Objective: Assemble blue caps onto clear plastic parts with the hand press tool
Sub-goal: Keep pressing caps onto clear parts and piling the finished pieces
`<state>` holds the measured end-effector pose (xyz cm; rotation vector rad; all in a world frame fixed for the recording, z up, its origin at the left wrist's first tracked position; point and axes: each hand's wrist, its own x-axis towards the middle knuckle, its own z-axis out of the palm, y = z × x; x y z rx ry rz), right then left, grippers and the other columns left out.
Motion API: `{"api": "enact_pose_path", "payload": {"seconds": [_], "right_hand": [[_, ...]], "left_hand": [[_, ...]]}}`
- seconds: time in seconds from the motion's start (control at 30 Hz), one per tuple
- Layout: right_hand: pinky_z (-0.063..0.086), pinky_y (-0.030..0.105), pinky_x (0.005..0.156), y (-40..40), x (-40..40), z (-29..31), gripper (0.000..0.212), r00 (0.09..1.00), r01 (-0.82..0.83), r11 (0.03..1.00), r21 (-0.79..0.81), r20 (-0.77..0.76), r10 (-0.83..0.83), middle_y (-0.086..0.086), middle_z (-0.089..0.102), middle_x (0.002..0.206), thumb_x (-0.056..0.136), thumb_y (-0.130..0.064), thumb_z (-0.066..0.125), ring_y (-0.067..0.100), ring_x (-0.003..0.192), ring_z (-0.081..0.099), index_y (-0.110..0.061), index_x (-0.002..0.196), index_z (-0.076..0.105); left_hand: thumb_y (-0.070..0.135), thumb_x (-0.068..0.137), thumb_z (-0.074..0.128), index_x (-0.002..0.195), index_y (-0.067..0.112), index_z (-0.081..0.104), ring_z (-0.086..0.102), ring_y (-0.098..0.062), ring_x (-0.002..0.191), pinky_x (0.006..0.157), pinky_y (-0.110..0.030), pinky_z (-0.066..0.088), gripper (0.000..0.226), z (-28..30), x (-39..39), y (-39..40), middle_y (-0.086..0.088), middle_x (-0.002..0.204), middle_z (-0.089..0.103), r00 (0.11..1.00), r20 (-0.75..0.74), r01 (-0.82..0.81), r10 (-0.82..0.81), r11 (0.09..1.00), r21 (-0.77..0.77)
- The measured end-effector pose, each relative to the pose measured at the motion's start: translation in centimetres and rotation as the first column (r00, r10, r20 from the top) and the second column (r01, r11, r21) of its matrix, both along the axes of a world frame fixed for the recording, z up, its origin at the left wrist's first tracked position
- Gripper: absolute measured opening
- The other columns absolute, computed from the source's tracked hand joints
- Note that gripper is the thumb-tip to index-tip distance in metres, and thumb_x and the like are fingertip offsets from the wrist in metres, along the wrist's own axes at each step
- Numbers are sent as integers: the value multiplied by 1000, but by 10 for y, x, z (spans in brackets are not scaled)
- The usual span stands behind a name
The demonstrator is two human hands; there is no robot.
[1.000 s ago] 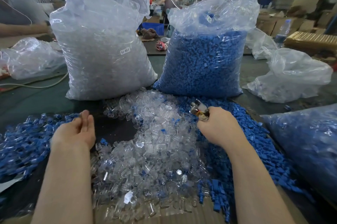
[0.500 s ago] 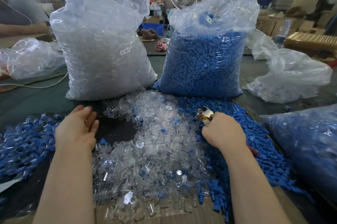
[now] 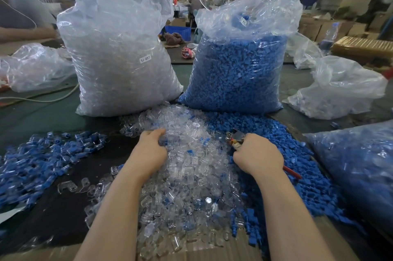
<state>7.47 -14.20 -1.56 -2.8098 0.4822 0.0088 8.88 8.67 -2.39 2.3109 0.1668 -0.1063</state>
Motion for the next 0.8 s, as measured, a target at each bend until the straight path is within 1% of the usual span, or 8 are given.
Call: {"api": "enact_pose_path", "payload": {"seconds": [0.03,0.07,0.13,0.23,0.43,0.57,0.67,0.8], "right_hand": [[32,27,51,0,0,0,18,1000,-6,1000,-5,-1,6,-1,51,75,82,-21,58,16,61,46,-21,74,42],[32,27,50,0,1,-1,18,1000,-8,1000,-9,-1,8,-1,51,75,81,-21,58,16,61,46,-22,74,41],[32,27,50,0,2,-1,17,1000,-7,1000,-11,2,7,-1,52,75,81,-22,58,16,61,47,-22,75,42],[32,27,49,0,2,-1,14,1000,3,1000,2,24,-3,-1,53,75,81,-22,58,17,62,48,-21,75,45],[31,25,48,1,1,0,6,999,-2,1000,25,45,1,1,57,74,80,-19,57,18,62,52,-18,77,52],[30,26,48,2,1,0,12,1000,-6,1000,-3,28,6,-1,55,74,81,-22,59,16,61,48,-20,75,48],[30,26,48,2,2,-1,12,1000,-12,1000,-6,26,12,-1,55,73,80,-21,59,16,61,49,-20,75,49],[30,26,48,1,2,-1,11,999,-7,1000,-3,44,8,0,55,73,79,-19,59,17,60,49,-19,74,48]], "left_hand": [[6,94,50,144,26,44,60,-16,83,65,-27,49,54,-1,0,0,-6,146,33,1000,29,-12,12,1000,24],[11,94,56,139,24,50,58,-12,79,68,-24,45,47,0,0,0,-7,142,38,999,47,-28,26,999,40],[17,91,66,128,20,59,58,-12,84,77,-25,43,38,0,-2,2,-7,130,53,996,60,-60,58,998,33],[17,89,70,116,14,65,64,-19,90,79,-29,49,28,2,-3,2,-7,108,66,992,52,-113,112,993,29],[18,88,71,99,16,66,63,-16,76,61,-26,44,12,2,-4,4,-2,88,67,989,49,-145,143,988,45],[17,84,76,88,21,68,62,-12,62,53,-24,43,10,3,-5,5,2,76,68,984,54,-167,169,985,-45],[18,77,81,84,23,71,65,-13,67,55,-24,47,13,6,-7,6,3,77,71,977,91,-178,194,971,-159],[19,75,84,83,21,73,65,-12,64,61,-24,54,14,14,-8,4,1,72,74,979,117,-114,168,923,-368]]}}
